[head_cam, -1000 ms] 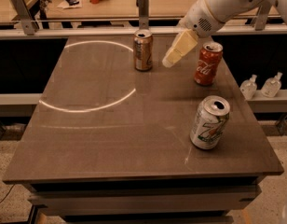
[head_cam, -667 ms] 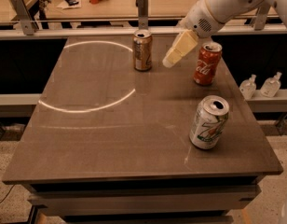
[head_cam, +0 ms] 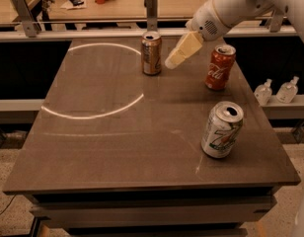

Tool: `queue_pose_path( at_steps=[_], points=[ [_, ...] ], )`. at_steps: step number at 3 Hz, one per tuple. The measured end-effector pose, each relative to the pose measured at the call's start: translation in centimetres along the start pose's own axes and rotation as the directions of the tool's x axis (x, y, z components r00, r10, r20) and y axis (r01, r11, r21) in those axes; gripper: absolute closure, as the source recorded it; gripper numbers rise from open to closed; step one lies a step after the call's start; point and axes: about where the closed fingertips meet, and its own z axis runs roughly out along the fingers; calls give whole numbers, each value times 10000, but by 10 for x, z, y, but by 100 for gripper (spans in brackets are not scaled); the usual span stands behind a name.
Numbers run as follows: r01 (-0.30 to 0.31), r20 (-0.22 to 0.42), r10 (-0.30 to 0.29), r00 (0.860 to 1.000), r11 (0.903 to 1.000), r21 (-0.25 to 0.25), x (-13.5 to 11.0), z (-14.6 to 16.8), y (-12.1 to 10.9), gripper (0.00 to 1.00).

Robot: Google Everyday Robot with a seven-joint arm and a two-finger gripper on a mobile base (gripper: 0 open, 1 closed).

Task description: Pick orange can

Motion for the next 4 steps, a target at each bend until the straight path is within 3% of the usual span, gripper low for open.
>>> queue_pose_path(
  at_steps=[1,2,4],
  points=[
    [-697,475,684,9965,9973,253,-11,14,-12,0],
    [-976,771,953,9925,9948,275,-20,27,-21,0],
    [-837,839,894,9925,9940,-698,-32,63,-15,0]
  ],
)
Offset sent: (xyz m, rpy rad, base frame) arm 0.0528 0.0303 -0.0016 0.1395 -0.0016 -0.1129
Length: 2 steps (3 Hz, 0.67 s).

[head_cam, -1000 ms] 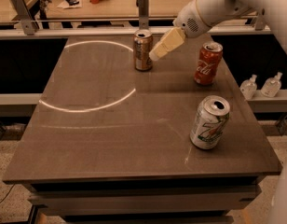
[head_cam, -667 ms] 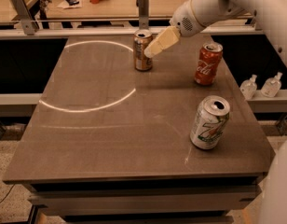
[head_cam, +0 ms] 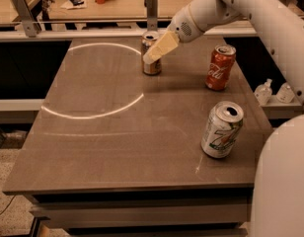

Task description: Pick orange can

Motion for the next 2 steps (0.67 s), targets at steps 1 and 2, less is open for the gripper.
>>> queue_pose_path(
  at_steps=[1,2],
  points=[
    [36,-88,-39,10000,9992,-388,1,16,3,0],
    [193,-7,-194,9998,9980,-598,1,27,5,15]
  ],
)
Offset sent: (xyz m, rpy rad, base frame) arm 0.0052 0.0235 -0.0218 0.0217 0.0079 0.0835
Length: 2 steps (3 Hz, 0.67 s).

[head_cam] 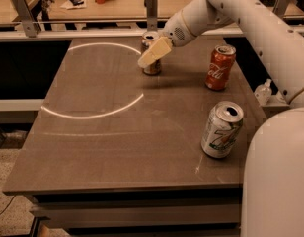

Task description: Pick orange can

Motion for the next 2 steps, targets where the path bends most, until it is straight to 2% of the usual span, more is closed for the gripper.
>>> queue_pose_path(
  at_steps=[2],
  points=[
    [321,90,-320,9994,9994,-125,-1,6,0,62]
  ],
)
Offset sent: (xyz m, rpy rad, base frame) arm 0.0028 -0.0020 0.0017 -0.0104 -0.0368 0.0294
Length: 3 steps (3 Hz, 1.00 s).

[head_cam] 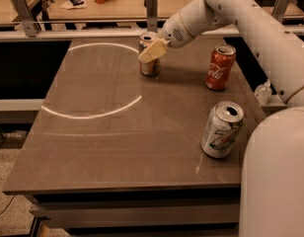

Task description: Pick orange can

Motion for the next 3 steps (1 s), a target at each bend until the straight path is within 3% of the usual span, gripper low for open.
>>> queue_pose_path(
  at_steps=[1,2,3],
  points=[
    [158,-301,-156,9994,9999,43,-9,-7,1,85],
    [266,-350,-263,9990,9996,76,-31,-24,3,100],
    [263,17,-264,9997,9996,67,-55,-48,5,100]
  ],
)
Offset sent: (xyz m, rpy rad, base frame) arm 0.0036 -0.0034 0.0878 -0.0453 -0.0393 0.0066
